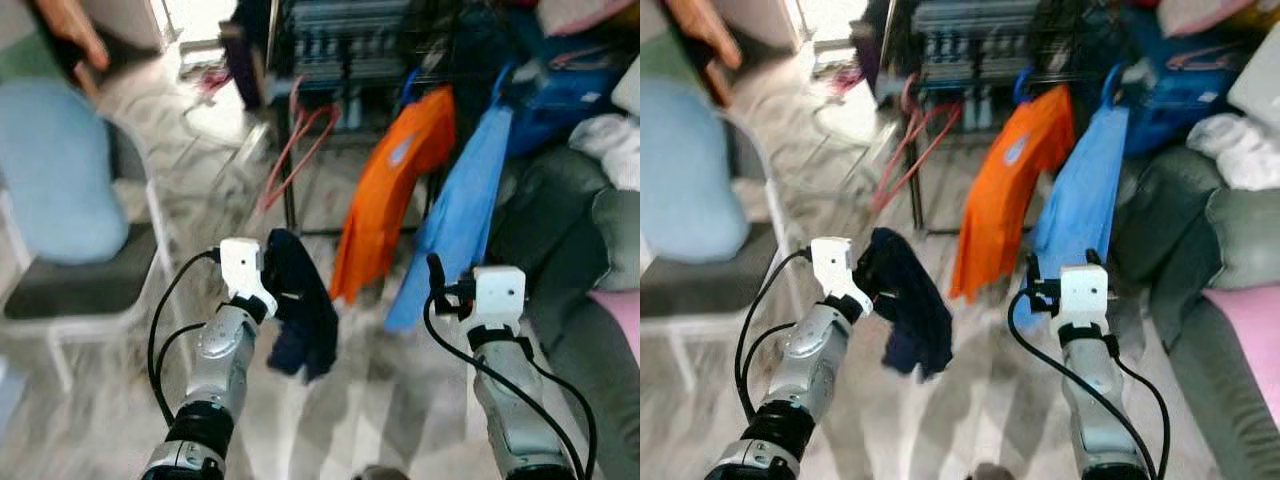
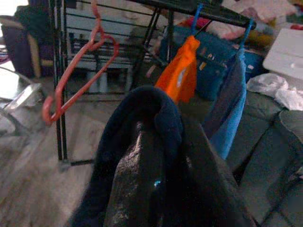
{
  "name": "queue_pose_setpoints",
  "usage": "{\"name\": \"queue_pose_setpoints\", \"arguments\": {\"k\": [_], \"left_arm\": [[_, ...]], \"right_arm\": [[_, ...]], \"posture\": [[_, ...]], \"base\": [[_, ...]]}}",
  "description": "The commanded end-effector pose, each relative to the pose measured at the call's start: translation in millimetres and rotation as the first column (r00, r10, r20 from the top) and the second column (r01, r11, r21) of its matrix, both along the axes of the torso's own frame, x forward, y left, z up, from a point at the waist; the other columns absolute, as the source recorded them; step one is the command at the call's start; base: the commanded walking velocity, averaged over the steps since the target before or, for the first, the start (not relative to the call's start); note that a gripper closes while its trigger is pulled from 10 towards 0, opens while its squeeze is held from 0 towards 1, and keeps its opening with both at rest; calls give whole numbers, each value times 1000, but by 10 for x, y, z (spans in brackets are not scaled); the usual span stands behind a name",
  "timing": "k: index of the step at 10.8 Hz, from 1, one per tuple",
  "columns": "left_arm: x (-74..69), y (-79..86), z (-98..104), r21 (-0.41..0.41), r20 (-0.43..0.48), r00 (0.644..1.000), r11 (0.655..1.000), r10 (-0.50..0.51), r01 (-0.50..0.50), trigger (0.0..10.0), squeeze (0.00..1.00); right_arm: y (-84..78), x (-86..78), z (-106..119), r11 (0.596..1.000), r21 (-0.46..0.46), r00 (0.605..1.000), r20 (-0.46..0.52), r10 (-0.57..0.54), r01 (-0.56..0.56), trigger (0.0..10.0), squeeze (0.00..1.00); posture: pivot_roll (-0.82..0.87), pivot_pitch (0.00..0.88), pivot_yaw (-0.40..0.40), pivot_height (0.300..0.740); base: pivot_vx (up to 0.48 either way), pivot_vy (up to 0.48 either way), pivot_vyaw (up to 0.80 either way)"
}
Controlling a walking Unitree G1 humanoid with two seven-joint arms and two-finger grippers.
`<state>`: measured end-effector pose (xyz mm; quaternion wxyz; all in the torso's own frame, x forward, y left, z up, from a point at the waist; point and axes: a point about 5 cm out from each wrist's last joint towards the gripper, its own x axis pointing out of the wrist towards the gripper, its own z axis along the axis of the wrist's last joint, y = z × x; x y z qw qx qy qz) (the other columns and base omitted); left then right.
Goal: Hang hanger
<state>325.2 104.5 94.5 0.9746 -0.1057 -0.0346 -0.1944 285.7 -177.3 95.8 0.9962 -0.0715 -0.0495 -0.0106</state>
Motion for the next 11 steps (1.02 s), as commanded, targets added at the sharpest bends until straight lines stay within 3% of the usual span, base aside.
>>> {"name": "queue_pose_setpoints", "arguments": {"k": [1, 7, 9, 11], "left_arm": [[6, 88, 1, 9, 4, 1000, 1000, 23, -23, 10000, 0], [3, 16, -27, 27, -8, 1000, 1000, -4, 4, 10000, 0], [-3, -8, -41, 44, -11, 1000, 999, 3, -2, 10000, 0], [-41, -63, -2, -6, 23, 998, 998, -63, 64, 10000, 0]], "right_arm": [[80, -7, -17, 1000, 13, 1000, 0, 16, -16, 10000, 0], [79, -14, -39, 1000, 14, 1000, -2, 8, -8, 10000, 0], [73, -22, -48, 1000, 14, 1000, -2, 2, -2, 10000, 0], [59, -21, -54, 1000, 14, 1000, -8, -8, 8, 10000, 0]], "posture": [[-115, 105, 32, 740], [-116, 110, 38, 740], [-120, 120, 39, 740], [-120, 123, 40, 740]], "base": [[292, 379, 0], [46, 441, 0], [0, 0, 0], [0, 0, -266]]}}
